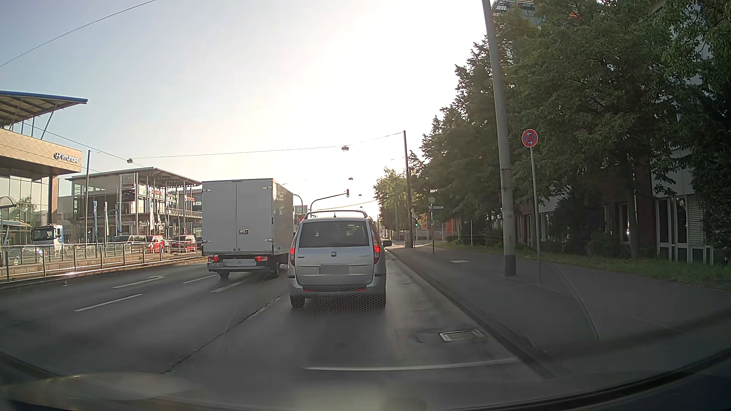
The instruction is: Follow the waypoints while adhering to traffic rules and regulations
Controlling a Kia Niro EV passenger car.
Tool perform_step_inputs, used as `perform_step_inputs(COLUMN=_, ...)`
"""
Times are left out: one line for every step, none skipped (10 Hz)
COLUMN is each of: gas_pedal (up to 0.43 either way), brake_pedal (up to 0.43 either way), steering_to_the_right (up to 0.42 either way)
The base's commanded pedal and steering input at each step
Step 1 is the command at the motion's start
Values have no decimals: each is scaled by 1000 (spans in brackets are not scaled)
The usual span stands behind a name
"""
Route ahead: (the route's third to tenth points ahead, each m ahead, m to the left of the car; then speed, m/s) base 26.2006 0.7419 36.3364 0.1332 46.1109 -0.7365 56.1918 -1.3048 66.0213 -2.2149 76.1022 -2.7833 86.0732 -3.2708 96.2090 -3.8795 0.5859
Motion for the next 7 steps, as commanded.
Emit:
perform_step_inputs(gas_pedal=0, brake_pedal=0, steering_to_the_right=-5)
perform_step_inputs(gas_pedal=0, brake_pedal=0, steering_to_the_right=-7)
perform_step_inputs(gas_pedal=0, brake_pedal=0, steering_to_the_right=-8)
perform_step_inputs(gas_pedal=0, brake_pedal=0, steering_to_the_right=-10)
perform_step_inputs(gas_pedal=0, brake_pedal=0, steering_to_the_right=-11)
perform_step_inputs(gas_pedal=0, brake_pedal=0, steering_to_the_right=-11)
perform_step_inputs(gas_pedal=0, brake_pedal=0, steering_to_the_right=-11)
